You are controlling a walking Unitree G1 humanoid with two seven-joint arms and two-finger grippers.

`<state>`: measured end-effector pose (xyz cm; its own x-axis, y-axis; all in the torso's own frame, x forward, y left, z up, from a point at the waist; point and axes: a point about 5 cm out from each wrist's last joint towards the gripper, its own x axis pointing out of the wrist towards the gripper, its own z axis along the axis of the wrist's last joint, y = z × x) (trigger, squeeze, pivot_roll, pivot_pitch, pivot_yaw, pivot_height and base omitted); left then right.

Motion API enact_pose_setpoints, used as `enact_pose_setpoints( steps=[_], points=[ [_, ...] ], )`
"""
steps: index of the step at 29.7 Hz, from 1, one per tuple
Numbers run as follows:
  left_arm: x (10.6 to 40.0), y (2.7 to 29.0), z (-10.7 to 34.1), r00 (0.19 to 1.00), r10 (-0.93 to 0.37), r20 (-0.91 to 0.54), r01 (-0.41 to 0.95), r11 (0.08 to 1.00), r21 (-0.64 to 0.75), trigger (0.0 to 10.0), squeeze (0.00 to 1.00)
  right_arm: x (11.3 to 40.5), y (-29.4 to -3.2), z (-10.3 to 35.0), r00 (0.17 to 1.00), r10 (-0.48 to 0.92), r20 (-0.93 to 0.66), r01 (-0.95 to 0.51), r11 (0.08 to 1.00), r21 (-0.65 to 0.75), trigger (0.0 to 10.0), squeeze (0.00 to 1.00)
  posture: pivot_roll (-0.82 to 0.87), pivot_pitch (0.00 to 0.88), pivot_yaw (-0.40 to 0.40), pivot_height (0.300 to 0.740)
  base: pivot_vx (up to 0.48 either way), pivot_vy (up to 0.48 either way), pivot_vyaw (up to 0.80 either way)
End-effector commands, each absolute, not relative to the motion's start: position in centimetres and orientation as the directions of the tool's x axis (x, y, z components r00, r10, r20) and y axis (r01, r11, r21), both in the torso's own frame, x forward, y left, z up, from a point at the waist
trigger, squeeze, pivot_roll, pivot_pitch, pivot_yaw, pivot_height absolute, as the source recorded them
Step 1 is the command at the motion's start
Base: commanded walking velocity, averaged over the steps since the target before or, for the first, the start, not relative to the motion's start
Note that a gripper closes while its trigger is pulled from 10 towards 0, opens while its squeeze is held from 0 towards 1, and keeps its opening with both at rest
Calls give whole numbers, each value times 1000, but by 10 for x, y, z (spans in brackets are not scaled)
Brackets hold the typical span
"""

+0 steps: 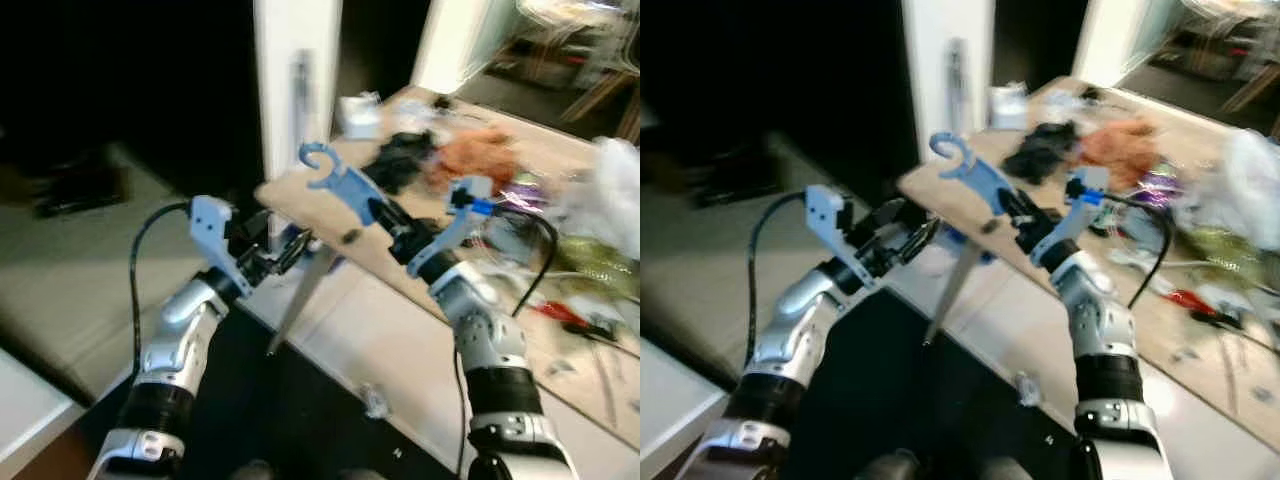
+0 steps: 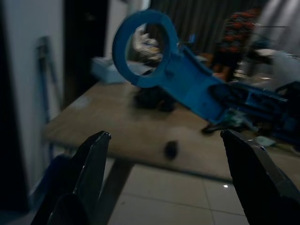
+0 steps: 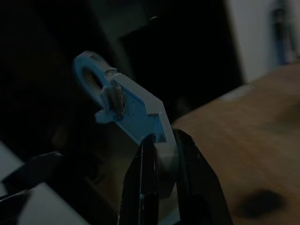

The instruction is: Picking trash to rubbish bin

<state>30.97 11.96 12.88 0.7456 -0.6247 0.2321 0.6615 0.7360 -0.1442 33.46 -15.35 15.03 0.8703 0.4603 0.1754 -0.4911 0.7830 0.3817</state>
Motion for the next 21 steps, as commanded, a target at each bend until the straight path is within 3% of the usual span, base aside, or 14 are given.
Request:
enact_pose_setpoints(
  steps=[1, 21],
  points=[
    [310, 115, 127, 737, -639, 220, 673, 725, -146, 10000, 0, 335, -155, 150, 874, 455, 173, -485, 786, 383, 10000, 0, -65, 0, -39, 740, 0, 0, 775],
    [310, 115, 126, 738, -641, 211, 672, 726, -145, 10000, 0, 335, -155, 150, 873, 456, 172, -485, 784, 386, 10000, 0, -64, 0, -41, 740, 0, 0, 775]
  ],
)
